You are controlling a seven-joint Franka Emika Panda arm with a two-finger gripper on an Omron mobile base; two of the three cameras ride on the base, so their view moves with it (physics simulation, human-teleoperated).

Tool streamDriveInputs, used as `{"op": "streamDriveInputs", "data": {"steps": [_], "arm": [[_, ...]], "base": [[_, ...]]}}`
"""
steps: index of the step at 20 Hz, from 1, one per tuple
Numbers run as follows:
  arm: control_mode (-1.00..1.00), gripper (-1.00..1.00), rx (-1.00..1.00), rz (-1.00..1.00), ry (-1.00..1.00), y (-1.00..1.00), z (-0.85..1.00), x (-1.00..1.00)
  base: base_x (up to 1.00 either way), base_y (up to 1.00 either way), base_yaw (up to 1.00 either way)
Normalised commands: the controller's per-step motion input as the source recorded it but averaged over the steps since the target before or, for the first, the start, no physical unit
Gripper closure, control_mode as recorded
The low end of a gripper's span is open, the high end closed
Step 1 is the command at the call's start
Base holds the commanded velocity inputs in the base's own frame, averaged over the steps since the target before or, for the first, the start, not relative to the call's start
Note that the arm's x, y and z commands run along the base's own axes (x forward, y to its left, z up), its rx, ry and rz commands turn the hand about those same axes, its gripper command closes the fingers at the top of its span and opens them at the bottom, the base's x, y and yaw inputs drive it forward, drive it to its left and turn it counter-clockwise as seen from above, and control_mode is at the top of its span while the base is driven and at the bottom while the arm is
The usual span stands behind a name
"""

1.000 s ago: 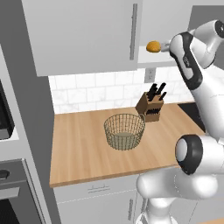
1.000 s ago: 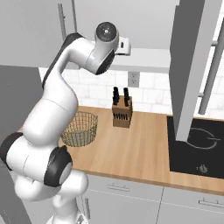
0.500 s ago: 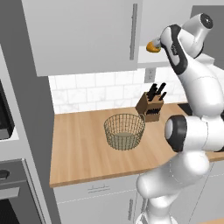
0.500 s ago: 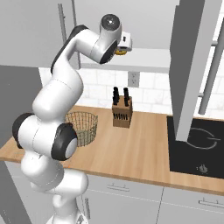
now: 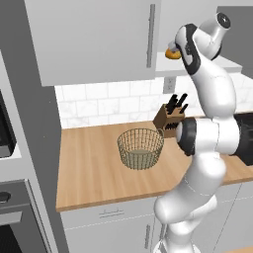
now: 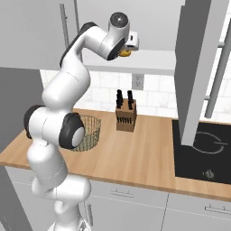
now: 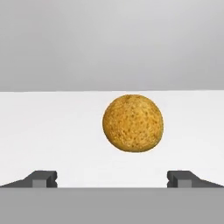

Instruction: Open the cabinet, pick up the bread from the cabinet and place it in the basket. Then move the basket to the dining counter.

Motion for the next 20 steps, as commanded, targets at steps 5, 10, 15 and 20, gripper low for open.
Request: {"op": "streamDriveInputs", "data": {"steps": [5,10,15,20], "arm": [[-1.0,-1.0,0.0,0.0,0.0,-0.13,-0.25,0.37],[-1.0,-1.0,0.0,0.0,0.0,0.0,-0.13,0.42],[-1.0,-1.0,0.0,0.0,0.0,-0.01,-0.05,0.49],[-1.0,-1.0,0.01,0.0,0.0,-0.04,-0.05,0.33]], "base": [[0.0,0.0,0.0],[0.0,0.0,0.0],[0.0,0.0,0.0],[0.0,0.0,0.0]]}}
